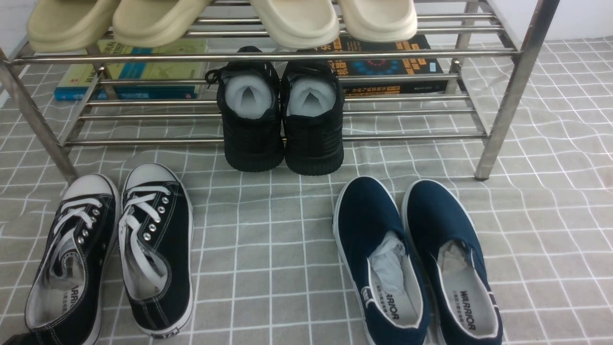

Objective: Take the shoes off the shelf with your hand from the grey coffee tablecloth.

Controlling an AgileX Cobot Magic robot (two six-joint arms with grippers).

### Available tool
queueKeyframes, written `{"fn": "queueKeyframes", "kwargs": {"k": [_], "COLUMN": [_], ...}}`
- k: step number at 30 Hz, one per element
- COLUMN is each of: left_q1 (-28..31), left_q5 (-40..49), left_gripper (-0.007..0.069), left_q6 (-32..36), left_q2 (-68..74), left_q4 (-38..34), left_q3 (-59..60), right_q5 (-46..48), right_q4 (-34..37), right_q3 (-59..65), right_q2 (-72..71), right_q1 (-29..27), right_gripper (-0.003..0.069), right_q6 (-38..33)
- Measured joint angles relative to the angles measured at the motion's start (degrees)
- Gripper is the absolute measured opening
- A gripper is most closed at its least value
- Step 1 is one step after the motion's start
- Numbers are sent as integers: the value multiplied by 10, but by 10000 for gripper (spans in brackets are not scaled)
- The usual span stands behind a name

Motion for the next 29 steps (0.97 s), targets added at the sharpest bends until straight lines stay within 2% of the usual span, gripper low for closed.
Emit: {"fn": "queueKeyframes", "kwargs": {"k": [29], "left_q1": [0], "left_q5": [0], "left_gripper": [78], "left_q6": [0], "left_q2": [0], "left_q4": [0], "left_q3": [0], "right_q5": [0], "right_q4": [0], "right_q3": [0], "right_q2": [0], "right_q1": [0], "right_gripper": [239], "right_q6": [-2]}}
